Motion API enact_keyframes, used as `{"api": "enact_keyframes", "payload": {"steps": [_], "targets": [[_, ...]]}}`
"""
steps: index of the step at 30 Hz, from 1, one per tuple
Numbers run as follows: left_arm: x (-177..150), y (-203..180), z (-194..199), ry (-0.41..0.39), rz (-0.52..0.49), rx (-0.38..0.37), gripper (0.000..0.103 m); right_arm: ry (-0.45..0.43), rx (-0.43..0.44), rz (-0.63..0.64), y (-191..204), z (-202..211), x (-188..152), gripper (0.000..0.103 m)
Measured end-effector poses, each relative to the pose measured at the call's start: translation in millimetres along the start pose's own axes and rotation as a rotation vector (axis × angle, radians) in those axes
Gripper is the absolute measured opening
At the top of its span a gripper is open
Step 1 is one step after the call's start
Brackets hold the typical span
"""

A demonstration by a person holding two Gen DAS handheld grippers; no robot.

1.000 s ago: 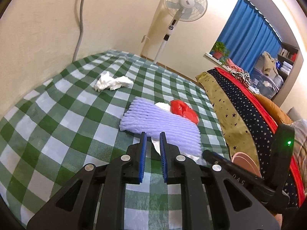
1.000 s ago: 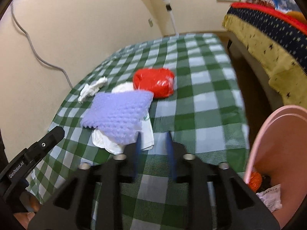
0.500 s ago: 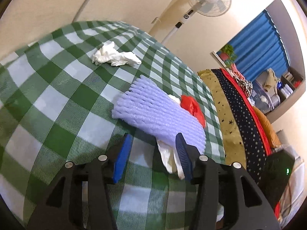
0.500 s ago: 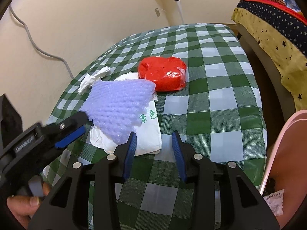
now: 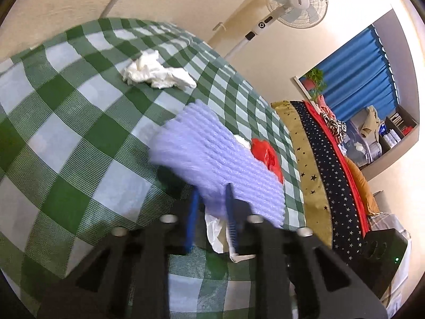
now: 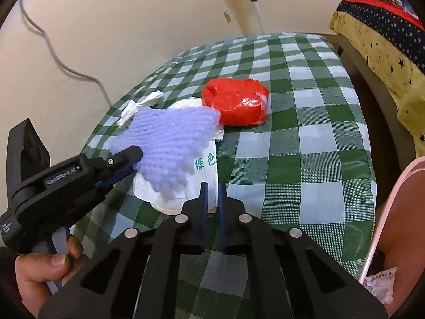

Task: Collect trash
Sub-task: 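Grasp the lavender foam net with the left tool while the right tool grasps the white bag, then carry the foam net and white bag in both tools over the pink bin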

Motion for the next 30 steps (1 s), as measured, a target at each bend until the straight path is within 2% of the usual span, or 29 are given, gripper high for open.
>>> {"api": "enact_keyframes", "payload": {"steps": [4,11,16,30], "targets": [[7,-3,14,-0.041,-0.025,0.012,0.010,-0.022,0.015,0.013,7,10,4,0.004],[17,-17,50,-0.122,-0.130,0.064,0.010,-0.068,0.022,0.058,27,36,9,0.002],[20,-22,77,-0.163,-0.184,0.096,0.010,-0.085,0.005,0.080,37,53,8,0.002],[1,-36,118,-0.186,-0.288,0.130,0.010,-0.141,-0.153,0.197,50,108,5,0.002]]}}
Point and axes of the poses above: each gripper's, at about its wrist camera, not at the fingertips, and z roughly against the way its jaws point, y to its left, x to its top, the point moved 8 cm from there along -z, roughly the way its jaws point, and after that the axes turned 8 degrees about z, right-handed, at the moved point
